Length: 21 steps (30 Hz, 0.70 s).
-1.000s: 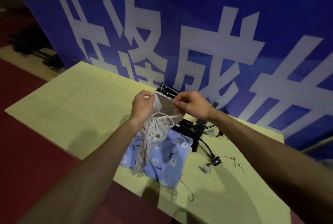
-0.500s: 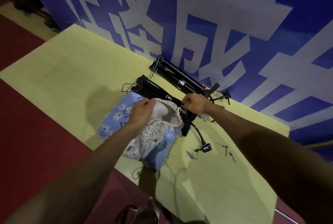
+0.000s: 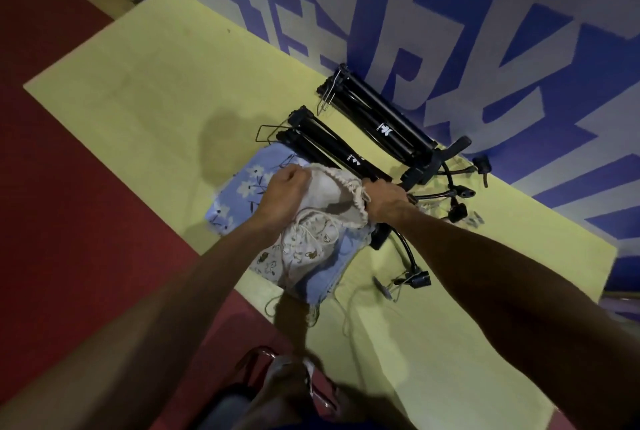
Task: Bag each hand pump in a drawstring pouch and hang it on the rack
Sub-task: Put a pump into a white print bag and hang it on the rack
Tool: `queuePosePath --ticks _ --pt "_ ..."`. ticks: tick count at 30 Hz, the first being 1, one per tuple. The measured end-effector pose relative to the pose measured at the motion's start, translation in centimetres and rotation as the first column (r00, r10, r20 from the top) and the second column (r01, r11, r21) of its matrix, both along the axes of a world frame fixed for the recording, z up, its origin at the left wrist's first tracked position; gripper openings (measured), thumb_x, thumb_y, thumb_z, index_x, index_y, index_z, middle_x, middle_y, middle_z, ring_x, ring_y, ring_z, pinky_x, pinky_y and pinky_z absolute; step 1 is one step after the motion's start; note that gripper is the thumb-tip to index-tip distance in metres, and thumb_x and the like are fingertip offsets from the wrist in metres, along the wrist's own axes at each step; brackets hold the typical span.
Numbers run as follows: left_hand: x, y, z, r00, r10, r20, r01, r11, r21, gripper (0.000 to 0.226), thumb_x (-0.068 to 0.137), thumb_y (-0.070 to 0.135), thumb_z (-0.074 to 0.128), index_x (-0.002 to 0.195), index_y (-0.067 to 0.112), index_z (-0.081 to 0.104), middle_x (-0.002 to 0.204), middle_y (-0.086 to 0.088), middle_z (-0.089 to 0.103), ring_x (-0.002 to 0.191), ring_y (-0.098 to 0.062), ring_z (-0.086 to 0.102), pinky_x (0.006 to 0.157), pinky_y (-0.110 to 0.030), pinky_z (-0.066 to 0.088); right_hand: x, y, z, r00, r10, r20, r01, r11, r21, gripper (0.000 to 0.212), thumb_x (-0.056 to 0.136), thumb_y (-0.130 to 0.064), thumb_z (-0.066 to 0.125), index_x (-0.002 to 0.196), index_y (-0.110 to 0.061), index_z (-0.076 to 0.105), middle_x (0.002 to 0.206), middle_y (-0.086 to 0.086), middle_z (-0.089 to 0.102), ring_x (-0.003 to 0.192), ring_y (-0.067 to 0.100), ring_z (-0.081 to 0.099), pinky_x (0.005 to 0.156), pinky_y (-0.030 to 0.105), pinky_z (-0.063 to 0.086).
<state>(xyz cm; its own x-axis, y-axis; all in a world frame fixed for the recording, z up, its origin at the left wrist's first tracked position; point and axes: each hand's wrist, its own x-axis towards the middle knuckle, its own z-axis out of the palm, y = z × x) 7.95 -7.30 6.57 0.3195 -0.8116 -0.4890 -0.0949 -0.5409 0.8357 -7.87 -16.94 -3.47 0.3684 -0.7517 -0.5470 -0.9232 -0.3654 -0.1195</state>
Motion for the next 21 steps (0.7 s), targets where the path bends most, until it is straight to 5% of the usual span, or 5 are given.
queuePosePath --ticks 3,7,12,16,21 --pt "1.1 0.5 0.5 0.999 -0.016 -0.04 0.017 1.0 0.005 0.027 0.096 0.032 0.041 0.102 0.012 0.058 0.11 -0.015 0.06 0.106 -0.039 0.057 0.1 -0.053 0.044 0.0 0.0 0.7 0.998 -0.061 0.036 0.058 0.995 0.079 0.05 0.081 -0.036 0.068 0.118 -0.008 0.052 0.122 0.016 0.056 0.111 0.035 0.057 0.093 0.045 0.048" --pt "2.2 0.7 2.6 0.995 0.007 -0.097 -0.009 1.0 -0.021 0.031 0.101 0.024 0.037 0.123 0.009 0.053 0.116 -0.008 0.055 0.109 -0.03 0.056 0.104 -0.047 0.042 -0.3 0.0 3.3 0.993 -0.099 0.068 0.089 0.987 0.137 0.055 0.073 -0.045 0.074 0.106 -0.004 0.059 0.11 0.017 0.063 0.1 0.034 0.061 0.084 0.041 0.053" --pt "3.9 0.0 5.4 0.997 0.019 -0.08 -0.029 0.992 -0.119 0.022 0.096 0.019 0.047 0.109 0.009 0.061 0.097 -0.009 0.059 0.082 -0.021 0.055 0.062 -0.026 0.044 -1.7 0.7 8.1 0.96 -0.228 0.16 0.215 0.972 0.095 0.041 0.073 -0.033 0.075 0.103 -0.008 0.062 0.103 0.012 0.066 0.093 0.028 0.063 0.08 0.037 0.054" --pt "5.0 -1.0 7.7 1.0 0.02 -0.016 -0.022 0.985 -0.169 0.029 0.096 0.02 0.048 0.118 0.006 0.06 0.107 -0.009 0.058 0.095 -0.025 0.055 0.077 -0.031 0.045 -4.0 1.4 11.9 0.865 -0.382 0.325 0.373 0.923 0.094 0.045 0.074 -0.02 0.077 0.111 -0.009 0.054 0.099 0.007 0.061 0.094 0.023 0.058 0.072 0.031 0.045" --pt "5.0 -1.3 9.3 0.999 -0.037 0.025 0.042 0.975 -0.219 0.016 0.097 0.023 0.045 0.1 0.013 0.058 0.105 -0.012 0.058 0.097 -0.027 0.056 0.088 -0.039 0.047 -8.4 3.8 16.0 0.622 -0.52 0.586 0.493 0.841 0.223 0.039 0.078 0.009 0.063 0.102 -0.016 0.044 0.088 0.005 0.051 0.084 0.021 0.053 0.074 0.037 0.047"
